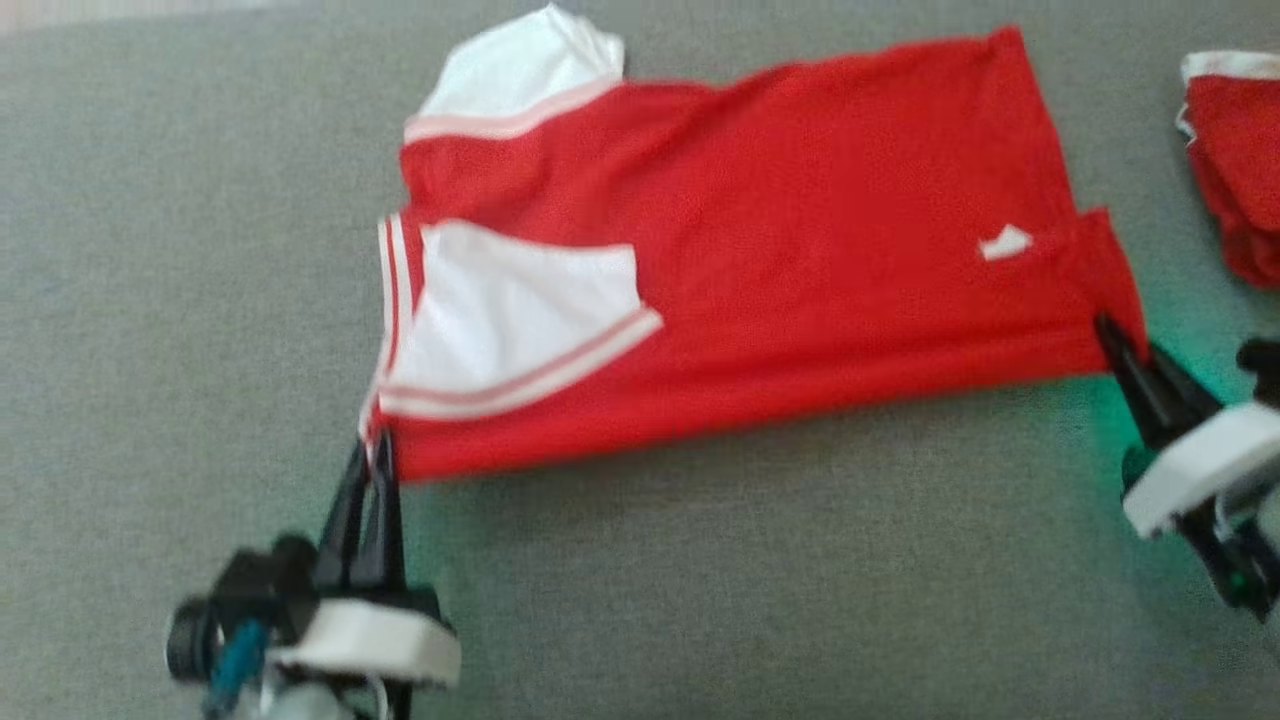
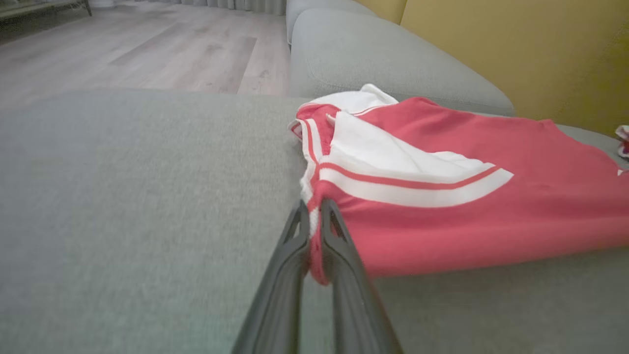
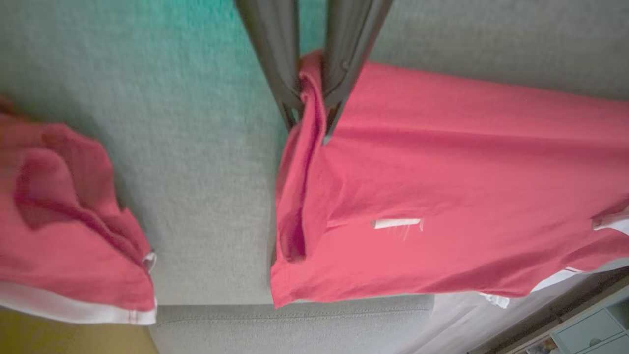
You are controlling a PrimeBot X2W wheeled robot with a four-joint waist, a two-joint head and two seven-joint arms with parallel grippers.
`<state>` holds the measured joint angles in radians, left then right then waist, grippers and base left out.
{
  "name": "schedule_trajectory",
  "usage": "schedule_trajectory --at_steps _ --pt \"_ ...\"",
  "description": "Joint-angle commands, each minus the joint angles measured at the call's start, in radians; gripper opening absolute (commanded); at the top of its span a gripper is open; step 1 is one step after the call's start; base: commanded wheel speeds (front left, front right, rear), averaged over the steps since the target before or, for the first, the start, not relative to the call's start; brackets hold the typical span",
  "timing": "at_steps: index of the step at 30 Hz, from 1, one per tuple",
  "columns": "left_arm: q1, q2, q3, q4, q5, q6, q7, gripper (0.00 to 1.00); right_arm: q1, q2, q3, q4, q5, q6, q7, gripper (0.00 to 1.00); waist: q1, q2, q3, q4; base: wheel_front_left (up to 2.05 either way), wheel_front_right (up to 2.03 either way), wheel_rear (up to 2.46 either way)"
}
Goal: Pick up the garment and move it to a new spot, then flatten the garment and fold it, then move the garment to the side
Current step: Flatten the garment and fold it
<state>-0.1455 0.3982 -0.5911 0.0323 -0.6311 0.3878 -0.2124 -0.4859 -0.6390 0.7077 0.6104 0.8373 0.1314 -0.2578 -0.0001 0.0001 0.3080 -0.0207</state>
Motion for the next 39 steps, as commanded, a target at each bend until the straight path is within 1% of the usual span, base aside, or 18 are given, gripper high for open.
schedule_trajectory --at_steps 1,4,8,11,12,13,14,15,16,19,23,25,26,27,31,35,37,39 --pt "0.037 0.036 0.034 -0.041 -0.013 0.020 -0.004 0.00 0.057 -0.061 0.002 -0.025 0.014 -0.001 -0.004 0.00 0.0001 -0.0001 -0.026 0.000 0.00 0.00 0.00" --pt "0.135 0.038 0.017 -0.081 -0.030 0.038 -0.005 0.00 0.147 -0.082 -0.017 -0.055 0.018 -0.001 -0.004 0.00 0.0001 -0.0001 -0.059 -0.001 0.00 0.00 0.00" --pt "0.210 0.051 0.007 -0.104 -0.045 0.034 -0.009 0.00 0.238 -0.087 -0.061 -0.072 -0.003 -0.001 -0.004 0.00 0.0001 -0.0001 -0.086 0.006 0.00 0.00 0.00" --pt "0.220 0.060 0.010 -0.093 -0.047 0.028 -0.013 0.00 0.277 -0.077 -0.086 -0.076 -0.013 -0.001 -0.004 0.00 0.0001 -0.0001 -0.089 0.007 0.00 0.00 0.00" --pt "0.218 0.062 0.011 -0.087 -0.046 0.025 -0.014 0.00 0.293 -0.071 -0.093 -0.079 -0.018 -0.001 -0.004 0.18 0.0001 -0.0001 -0.090 0.007 0.00 0.00 0.00" --pt "0.215 0.059 0.014 -0.082 -0.049 0.024 -0.016 0.00 0.307 -0.066 -0.098 -0.078 -0.024 -0.001 -0.004 0.44 0.0001 -0.0001 -0.090 0.006 0.00 0.00 0.00" --pt "0.211 0.057 0.013 -0.076 -0.050 0.023 -0.014 0.14 0.316 -0.062 -0.105 -0.076 -0.035 -0.001 -0.004 1.00 0.0001 -0.0001 -0.089 0.005 0.00 0.00 0.00" --pt "0.205 0.059 0.006 -0.069 -0.047 0.021 -0.003 0.49 0.320 -0.058 -0.118 -0.074 -0.049 -0.001 -0.004 1.00 0.0001 -0.0001 -0.088 0.004 0.00 0.00 0.00" --pt "0.197 0.061 0.001 -0.064 -0.045 0.020 0.009 1.00 0.325 -0.053 -0.130 -0.077 -0.059 -0.001 -0.004 1.00 0.0001 -0.0001 -0.085 0.002 0.00 0.00 0.00" --pt "0.160 0.071 0.003 -0.067 -0.033 0.033 0.037 1.00 0.339 -0.047 -0.191 -0.105 -0.079 -0.001 -0.004 1.00 0.0001 -0.0001 -0.071 -0.007 0.00 0.00 0.00" --pt "0.069 0.116 0.019 -0.116 0.007 0.052 0.085 1.00 0.352 -0.049 -0.290 -0.209 -0.121 -0.001 -0.004 1.00 0.0001 -0.0001 -0.037 -0.026 0.00 0.00 0.00" --pt "-0.016 0.153 0.016 -0.143 0.046 0.044 0.133 1.00 0.361 -0.050 -0.326 -0.258 -0.141 -0.001 -0.004 1.00 0.0001 -0.0001 -0.010 -0.034 0.00 0.00 0.00" --pt "-0.072 0.168 0.011 -0.156 0.060 0.029 0.164 1.00 0.363 -0.048 -0.340 -0.276 -0.150 -0.001 -0.004 1.00 0.0001 -0.0001 0.007 -0.036 0.00 0.00 0.00" --pt "-0.134 0.182 0.006 -0.162 0.073 0.009 0.203 1.00 0.363 -0.046 -0.352 -0.292 -0.160 -0.001 -0.004 1.00 0.0001 -0.0001 0.026 -0.038 0.00 0.00 0.00" --pt "-0.416 0.224 -0.028 -0.115 0.104 -0.118 0.386 1.00 0.336 -0.044 -0.367 -0.344 -0.197 -0.001 -0.004 1.00 0.0001 -0.0001 0.104 -0.054 0.00 0.00 0.00" --pt "-0.655 0.216 -0.052 0.000 0.062 -0.255 0.569 1.00 0.287 -0.043 -0.347 -0.370 -0.216 -0.001 -0.004 1.00 0.0001 -0.0001 0.160 -0.089 0.00 0.00 0.00" --pt "-0.751 0.213 -0.060 0.072 0.054 -0.299 0.641 1.00 0.262 -0.041 -0.331 -0.375 -0.220 -0.001 -0.004 1.00 0.0001 -0.0001 0.179 -0.110 0.00 0.00 0.00" --pt "-0.828 0.209 -0.063 0.141 0.045 -0.334 0.695 1.00 0.236 -0.039 -0.313 -0.373 -0.222 -0.001 -0.004 1.00 0.0001 -0.0001 0.197 -0.133 0.00 0.00 0.00"
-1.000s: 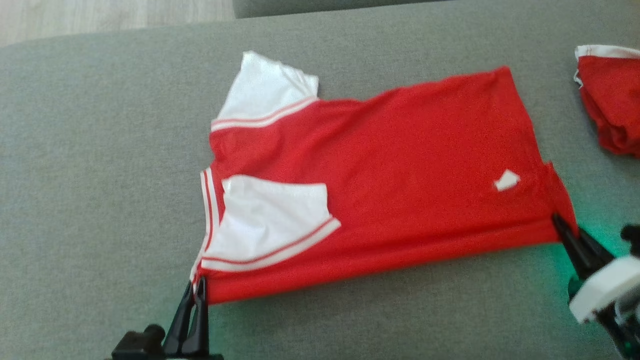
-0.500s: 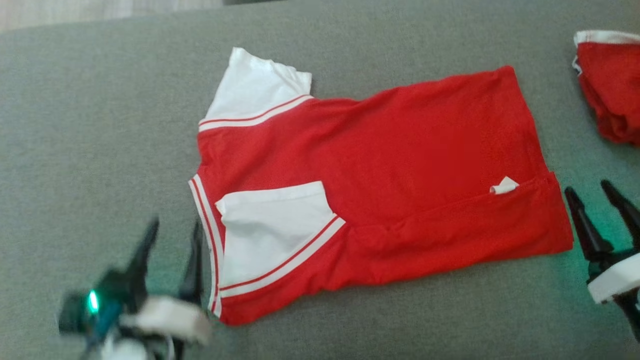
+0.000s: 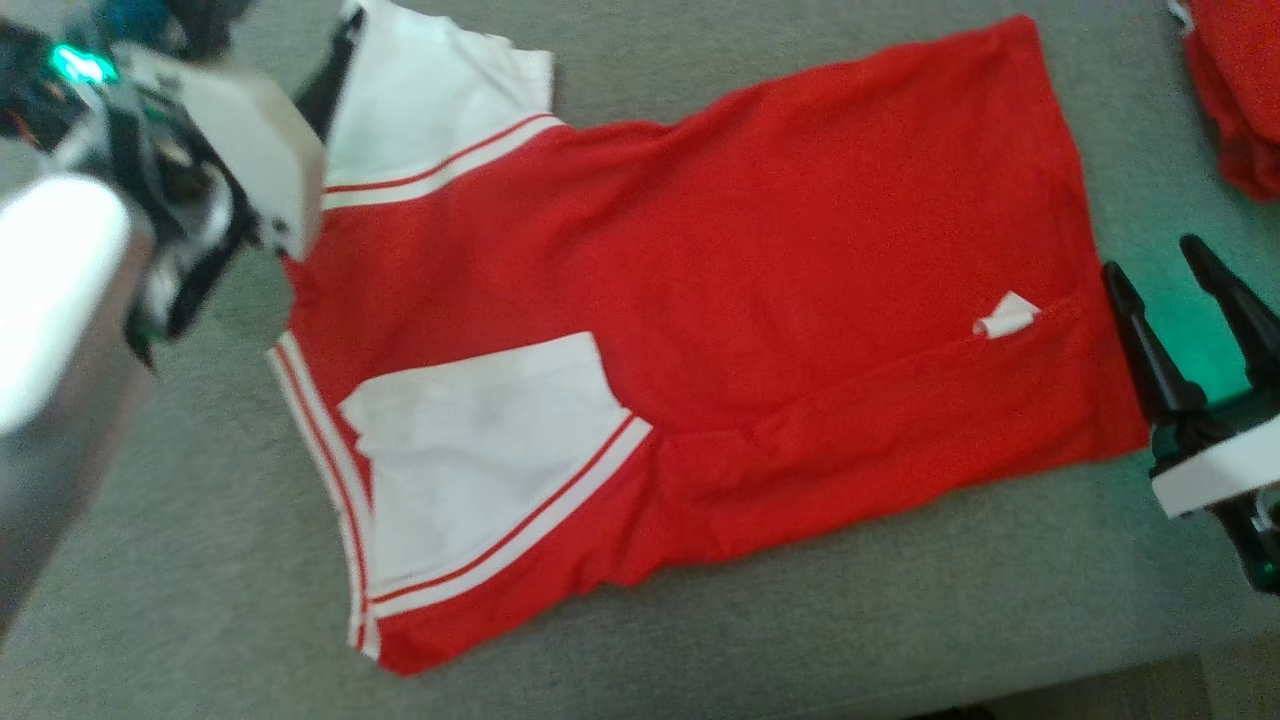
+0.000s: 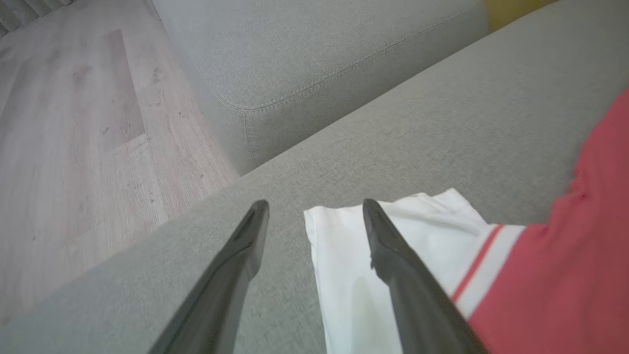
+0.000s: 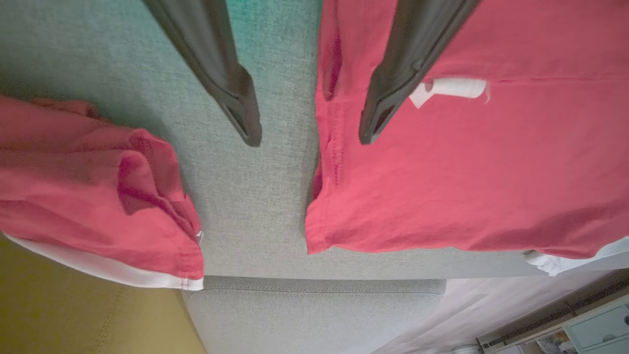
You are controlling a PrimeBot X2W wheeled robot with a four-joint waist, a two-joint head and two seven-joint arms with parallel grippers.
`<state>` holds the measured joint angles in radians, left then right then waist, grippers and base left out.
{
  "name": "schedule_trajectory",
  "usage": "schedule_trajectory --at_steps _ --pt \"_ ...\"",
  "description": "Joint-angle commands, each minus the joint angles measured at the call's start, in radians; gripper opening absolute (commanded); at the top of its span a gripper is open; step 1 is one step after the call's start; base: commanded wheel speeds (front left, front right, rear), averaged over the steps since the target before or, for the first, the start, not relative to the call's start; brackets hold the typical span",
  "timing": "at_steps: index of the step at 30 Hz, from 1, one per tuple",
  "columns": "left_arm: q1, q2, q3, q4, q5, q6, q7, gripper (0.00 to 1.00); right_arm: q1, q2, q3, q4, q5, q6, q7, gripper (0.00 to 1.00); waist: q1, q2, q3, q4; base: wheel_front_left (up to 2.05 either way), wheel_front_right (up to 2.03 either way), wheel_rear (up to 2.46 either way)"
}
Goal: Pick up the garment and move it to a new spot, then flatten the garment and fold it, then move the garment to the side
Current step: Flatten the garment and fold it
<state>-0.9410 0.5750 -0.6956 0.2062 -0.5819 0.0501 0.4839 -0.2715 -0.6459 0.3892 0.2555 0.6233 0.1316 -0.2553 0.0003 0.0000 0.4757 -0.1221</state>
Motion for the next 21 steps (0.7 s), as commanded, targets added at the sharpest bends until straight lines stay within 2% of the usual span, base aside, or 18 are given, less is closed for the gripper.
schedule_trajectory --at_steps 1,4,7,17,18,19,20,21 --pt "-0.061 0.031 0.038 0.000 -0.011 -0.016 0.024 1.00 0.010 -0.029 0.013 -0.017 -0.009 -0.001 -0.006 1.00 -0.0003 0.0000 0.038 -0.044 0.00 0.00 0.00" --pt "-0.115 0.026 0.037 0.088 -0.052 -0.063 0.094 1.00 -0.017 -0.013 0.021 -0.012 -0.008 -0.001 -0.006 1.00 -0.0003 0.0000 0.059 -0.077 0.00 0.00 0.00" --pt "-0.150 0.034 0.032 0.148 -0.059 -0.084 0.132 1.00 -0.031 0.004 0.027 -0.009 0.007 -0.001 -0.006 1.00 -0.0003 0.0000 0.077 -0.101 0.00 0.00 0.00" --pt "-0.158 0.063 0.025 0.242 -0.059 -0.082 0.169 1.00 -0.044 0.027 0.022 0.005 0.002 -0.001 -0.006 1.00 -0.0003 0.0000 0.097 -0.134 0.00 0.00 0.00" --pt "-0.157 0.060 0.029 0.241 -0.066 -0.079 0.170 0.98 -0.043 0.027 0.018 0.007 0.001 -0.001 -0.006 1.00 -0.0003 0.0000 0.096 -0.133 0.00 0.00 0.00" --pt "-0.156 0.058 0.032 0.238 -0.073 -0.076 0.171 0.85 -0.043 0.026 0.013 0.009 0.000 -0.001 -0.006 1.00 -0.0003 0.0000 0.095 -0.131 0.00 0.00 0.00" --pt "-0.155 0.057 0.034 0.235 -0.078 -0.075 0.174 1.00 -0.042 0.024 0.009 0.011 -0.003 -0.001 -0.006 1.00 -0.0003 0.0000 0.095 -0.129 0.00 0.00 0.00" --pt "-0.154 0.057 0.034 0.231 -0.081 -0.074 0.178 0.99 -0.041 0.022 0.005 0.013 -0.004 -0.001 -0.006 1.00 -0.0003 0.0000 0.094 -0.127 0.00 0.00 0.00"
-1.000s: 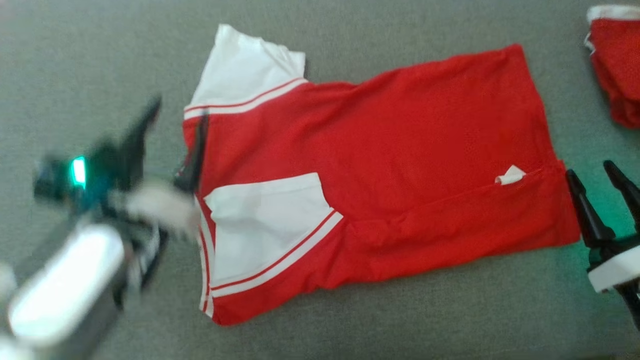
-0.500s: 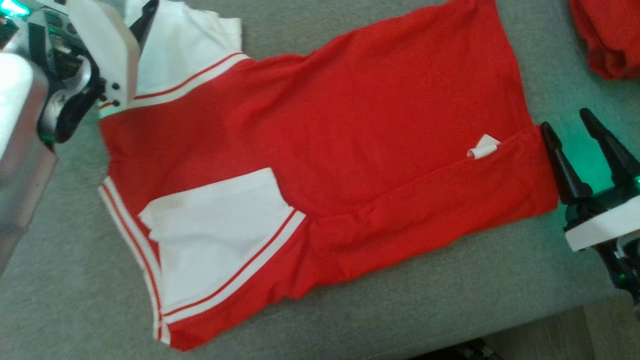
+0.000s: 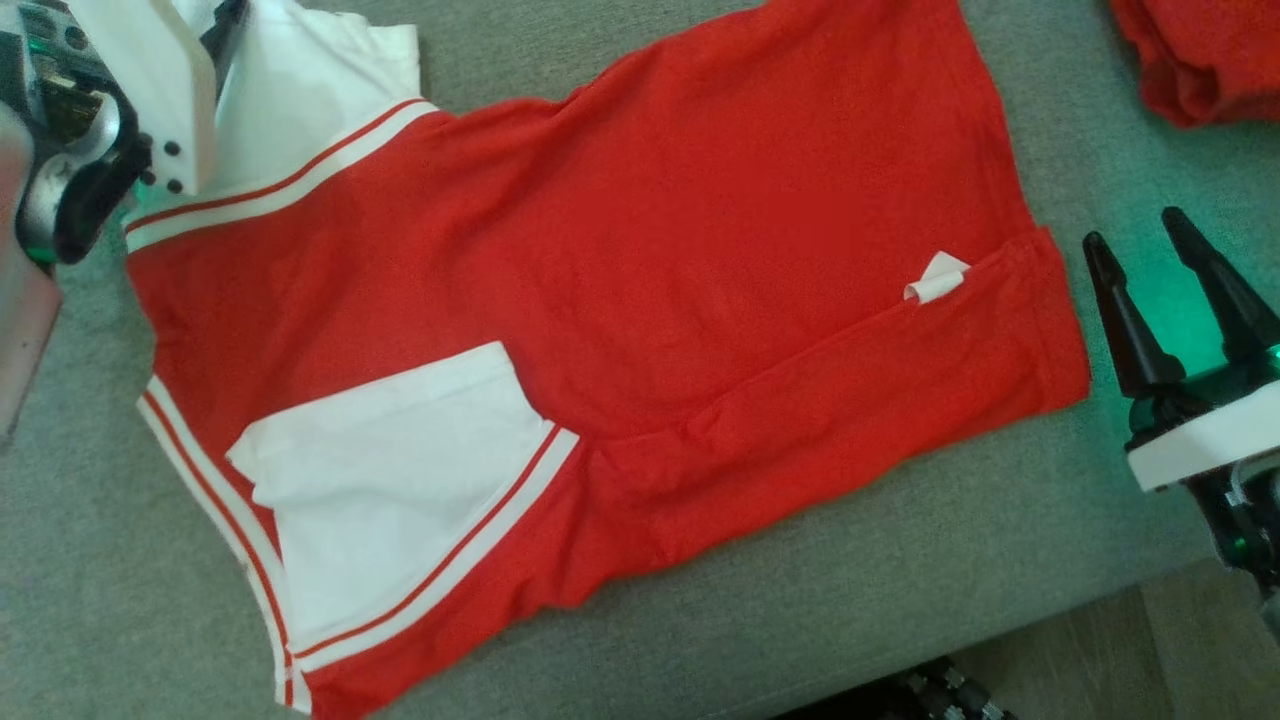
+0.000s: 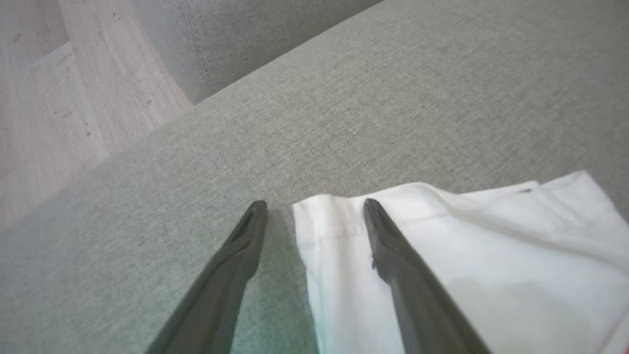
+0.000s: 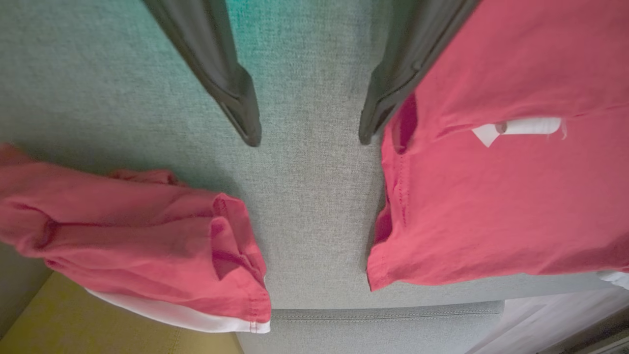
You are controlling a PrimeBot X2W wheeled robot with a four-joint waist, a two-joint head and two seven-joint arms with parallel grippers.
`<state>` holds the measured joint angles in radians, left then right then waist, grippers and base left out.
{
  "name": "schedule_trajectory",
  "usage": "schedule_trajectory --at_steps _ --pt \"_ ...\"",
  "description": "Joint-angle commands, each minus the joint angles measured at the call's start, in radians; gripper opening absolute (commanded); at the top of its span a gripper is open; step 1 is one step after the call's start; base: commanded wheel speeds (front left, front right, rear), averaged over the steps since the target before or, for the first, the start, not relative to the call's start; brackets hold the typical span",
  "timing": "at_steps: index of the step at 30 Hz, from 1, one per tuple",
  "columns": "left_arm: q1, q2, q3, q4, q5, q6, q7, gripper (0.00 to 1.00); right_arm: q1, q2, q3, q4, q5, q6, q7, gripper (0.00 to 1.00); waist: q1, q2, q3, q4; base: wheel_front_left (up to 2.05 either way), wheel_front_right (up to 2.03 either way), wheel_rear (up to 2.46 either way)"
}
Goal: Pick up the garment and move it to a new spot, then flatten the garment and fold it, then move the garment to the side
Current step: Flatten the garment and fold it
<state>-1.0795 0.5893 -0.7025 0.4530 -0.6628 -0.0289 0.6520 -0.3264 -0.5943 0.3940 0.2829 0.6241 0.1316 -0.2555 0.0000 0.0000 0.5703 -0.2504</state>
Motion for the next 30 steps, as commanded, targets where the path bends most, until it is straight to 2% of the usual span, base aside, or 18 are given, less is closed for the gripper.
schedule_trajectory --at_steps 1,3,4,5,8,12,17,25,30 --pt "-0.015 0.046 0.041 -0.018 -0.003 0.006 0.016 0.93 0.014 -0.031 -0.001 -0.014 -0.008 -0.001 -0.006 1.00 0.0000 0.0000 -0.002 0.004 0.00 0.00 0.00" --pt "-0.014 0.050 0.042 -0.026 -0.005 0.009 0.024 0.83 0.012 -0.033 -0.003 -0.014 -0.014 -0.001 -0.006 1.00 0.0000 0.0000 -0.003 0.008 0.00 0.00 0.00" --pt "-0.014 0.053 0.041 -0.031 -0.005 0.011 0.028 0.67 0.010 -0.034 -0.003 -0.015 -0.016 -0.001 -0.006 1.00 0.0000 0.0000 -0.003 0.010 0.00 0.00 0.00" --pt "-0.014 0.054 0.040 -0.036 -0.004 0.013 0.029 0.45 0.008 -0.034 -0.003 -0.016 -0.018 -0.001 -0.006 1.00 0.0000 0.0000 -0.003 0.011 0.00 0.00 0.00" --pt "-0.013 0.053 0.042 -0.046 -0.009 0.011 0.022 0.00 0.000 -0.032 -0.001 -0.017 -0.020 -0.001 -0.006 1.00 0.0000 0.0000 -0.001 0.015 0.00 0.00 0.00" --pt "-0.017 0.055 0.039 -0.059 -0.008 0.002 0.009 0.00 -0.026 -0.035 -0.009 -0.027 -0.018 -0.001 -0.006 1.00 0.0000 0.0000 0.008 0.017 0.00 0.00 0.00" --pt "-0.059 0.064 0.032 -0.080 0.039 -0.015 -0.062 0.00 -0.118 -0.054 0.014 -0.024 -0.001 -0.001 -0.006 1.00 0.0000 0.0000 0.019 0.022 0.00 0.00 0.00" --pt "-0.122 0.030 0.011 -0.064 0.070 -0.033 -0.100 0.00 -0.433 -0.084 0.223 0.100 0.096 -0.001 0.152 1.00 0.0000 0.0000 0.033 0.056 0.00 0.00 0.00" --pt "-0.148 0.000 -0.009 -0.049 0.081 -0.044 -0.117 0.00 -0.592 -0.102 0.367 0.192 0.173 -0.001 0.211 1.00 0.0000 0.0000 0.047 0.090 0.00 0.00 0.00"
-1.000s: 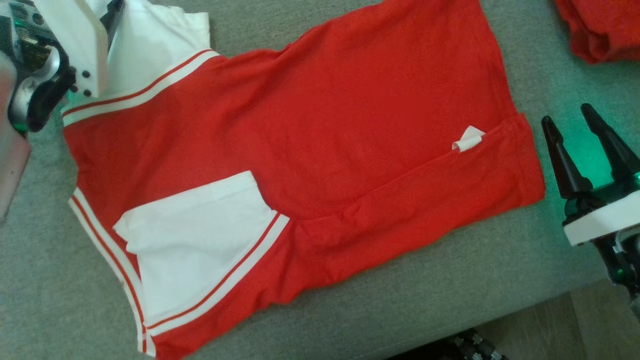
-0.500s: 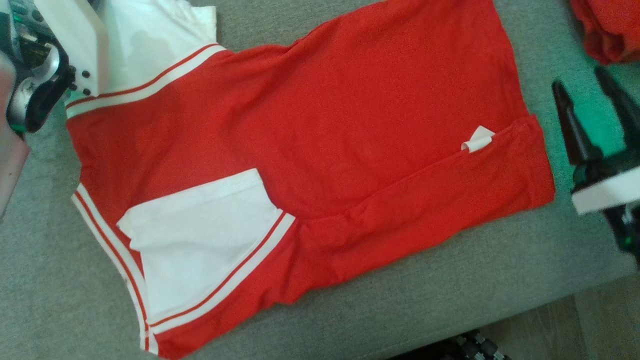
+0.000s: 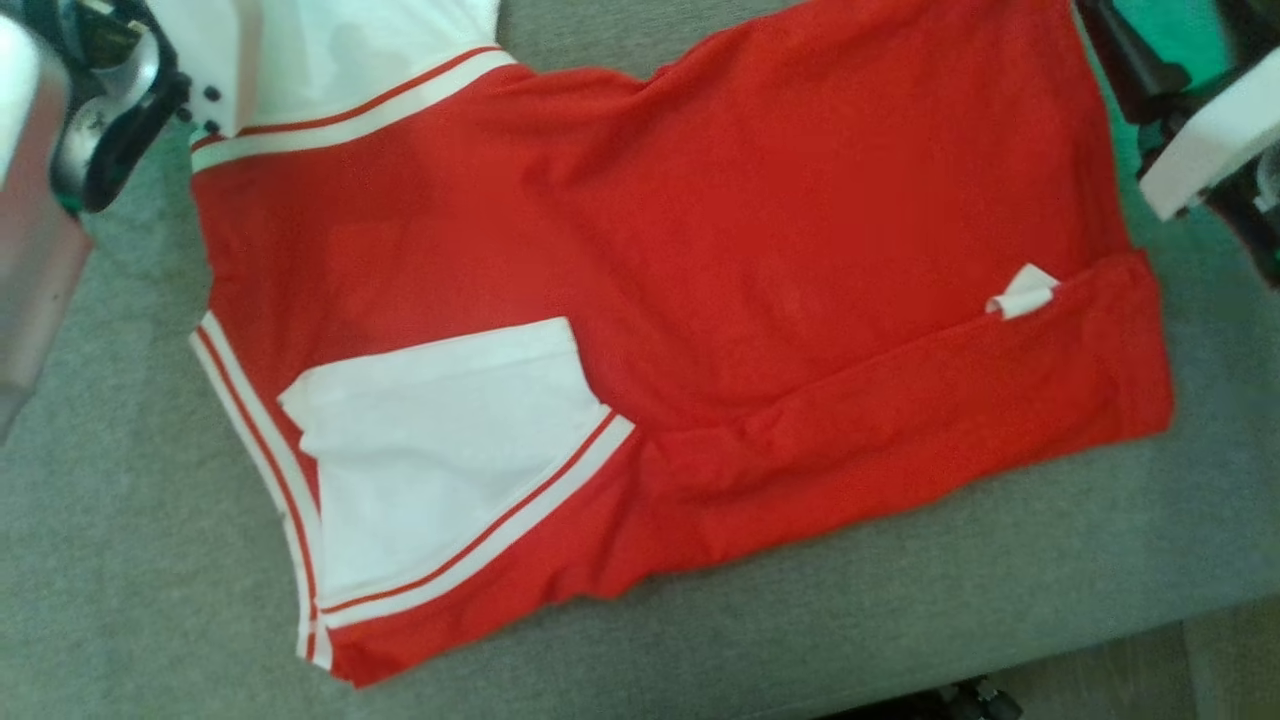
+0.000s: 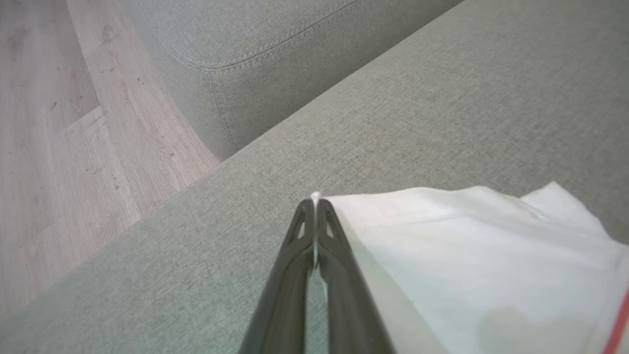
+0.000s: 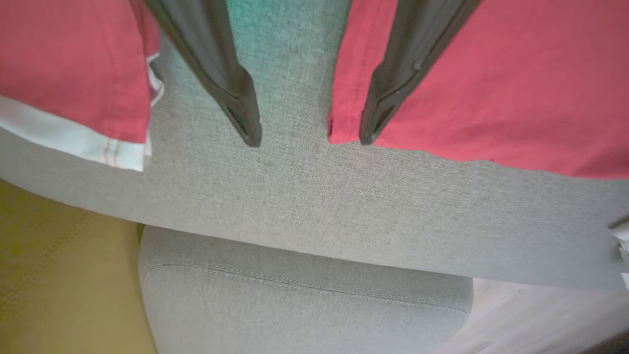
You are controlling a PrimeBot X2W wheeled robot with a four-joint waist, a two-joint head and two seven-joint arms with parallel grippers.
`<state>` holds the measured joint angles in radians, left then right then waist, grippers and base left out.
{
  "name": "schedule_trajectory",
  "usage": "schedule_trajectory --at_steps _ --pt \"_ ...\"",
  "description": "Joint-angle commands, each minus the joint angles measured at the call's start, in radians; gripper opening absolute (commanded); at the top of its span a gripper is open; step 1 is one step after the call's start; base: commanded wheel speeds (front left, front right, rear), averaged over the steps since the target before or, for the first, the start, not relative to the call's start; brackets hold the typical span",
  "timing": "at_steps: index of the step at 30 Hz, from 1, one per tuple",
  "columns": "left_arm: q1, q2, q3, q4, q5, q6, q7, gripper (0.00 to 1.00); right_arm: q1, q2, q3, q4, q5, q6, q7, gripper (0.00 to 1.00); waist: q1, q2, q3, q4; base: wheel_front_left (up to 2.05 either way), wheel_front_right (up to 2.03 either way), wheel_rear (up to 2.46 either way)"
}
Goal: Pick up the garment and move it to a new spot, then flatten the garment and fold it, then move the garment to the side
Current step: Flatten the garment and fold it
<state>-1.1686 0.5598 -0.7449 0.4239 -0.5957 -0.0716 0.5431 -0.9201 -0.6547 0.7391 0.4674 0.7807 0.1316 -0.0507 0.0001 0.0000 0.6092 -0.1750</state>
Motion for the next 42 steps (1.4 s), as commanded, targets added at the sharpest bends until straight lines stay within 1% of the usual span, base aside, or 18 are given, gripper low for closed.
schedule_trajectory --at_steps 1,3,4,5,6,7,8,9,10,15,18,22,25,30,35,39,42 --pt "-0.063 0.023 0.030 -0.016 0.016 -0.003 -0.012 0.00 -0.020 -0.045 0.046 0.030 0.031 -0.001 0.013 1.00 -0.0001 0.0000 0.011 0.022 0.00 0.00 0.00" --pt "-0.072 0.007 0.024 -0.008 0.016 -0.006 -0.020 0.00 -0.058 -0.056 0.097 0.069 0.056 -0.001 0.024 1.00 -0.0001 0.0000 0.017 0.037 0.00 0.00 0.00" --pt "-0.081 -0.006 0.018 0.002 0.016 -0.010 -0.027 0.00 -0.090 -0.066 0.147 0.098 0.078 -0.001 0.023 1.00 -0.0001 0.0000 0.023 0.049 0.00 0.00 0.00" --pt "-0.086 -0.012 0.016 0.008 0.016 -0.012 -0.031 0.00 -0.102 -0.069 0.171 0.108 0.094 -0.001 0.020 1.00 -0.0001 0.0000 0.024 0.054 0.00 0.00 0.00" --pt "-0.089 -0.017 0.013 0.014 0.016 -0.014 -0.034 0.00 -0.113 -0.072 0.194 0.113 0.112 -0.001 0.016 0.62 -0.0001 0.0000 0.025 0.057 0.00 0.00 0.00" --pt "-0.092 -0.021 0.011 0.020 0.015 -0.015 -0.038 0.00 -0.121 -0.074 0.214 0.117 0.135 -0.001 0.014 0.33 -0.0001 0.0000 0.025 0.059 0.00 0.00 0.00" --pt "-0.094 -0.025 0.008 0.026 0.016 -0.017 -0.041 0.00 -0.130 -0.078 0.236 0.118 0.154 -0.001 0.012 0.07 -0.0001 0.0000 0.026 0.062 0.00 0.00 0.00" --pt "-0.096 -0.028 0.006 0.031 0.016 -0.018 -0.045 0.00 -0.138 -0.083 0.257 0.118 0.170 -0.001 0.008 0.00 -0.0001 0.0000 0.025 0.064 0.00 0.00 0.00" --pt "-0.096 -0.028 0.006 0.031 0.016 -0.018 -0.045 0.00 -0.138 -0.083 0.257 0.118 0.170 -0.001 0.008 0.00 -0.0001 0.0000 0.025 0.064 0.00 0.00 0.00" --pt "-0.103 -0.028 -0.002 0.053 0.022 -0.024 -0.076 0.00 -0.176 -0.104 0.347 0.113 0.237 -0.001 -0.044 0.00 -0.0001 0.0000 0.022 0.064 0.00 0.00 0.00" --pt "-0.117 -0.022 -0.006 0.059 0.039 -0.027 -0.112 0.00 -0.203 -0.116 0.386 0.113 0.275 -0.001 -0.083 0.00 -0.0001 0.0000 0.019 0.063 0.00 0.00 0.00" --pt "-0.149 -0.020 -0.008 0.058 0.077 -0.025 -0.190 0.00 -0.242 -0.124 0.416 0.126 0.321 -0.001 -0.145 0.00 -0.0001 0.0000 0.016 0.060 0.00 0.00 0.00" --pt "-0.183 -0.021 -0.009 0.059 0.118 -0.013 -0.265 0.00 -0.271 -0.132 0.428 0.135 0.339 -0.001 -0.180 0.00 -0.0001 0.0000 0.013 0.058 0.00 0.00 0.00" --pt "-0.223 -0.034 0.004 0.071 0.148 0.008 -0.373 0.00 -0.299 -0.158 0.420 0.144 0.360 -0.001 -0.207 0.00 -0.0001 0.0000 0.000 0.061 0.00 0.00 0.00" --pt "-0.189 -0.041 0.004 0.063 0.127 0.000 -0.422 0.00 -0.264 -0.196 0.401 0.113 0.362 -0.001 -0.210 0.00 -0.0001 0.0000 -0.027 0.077 0.00 0.00 0.00" --pt "-0.111 -0.018 0.001 -0.005 0.116 0.015 -0.456 0.00 -0.196 -0.231 0.346 0.070 0.346 -0.001 -0.211 0.00 -0.0001 0.0000 -0.056 0.090 0.00 0.00 0.00" --pt "-0.023 0.015 0.003 -0.089 0.105 0.045 -0.476 0.00 -0.125 -0.248 0.297 0.039 0.327 -0.001 -0.211 0.00 -0.0001 0.0000 -0.085 0.098 0.00 0.00 0.00"
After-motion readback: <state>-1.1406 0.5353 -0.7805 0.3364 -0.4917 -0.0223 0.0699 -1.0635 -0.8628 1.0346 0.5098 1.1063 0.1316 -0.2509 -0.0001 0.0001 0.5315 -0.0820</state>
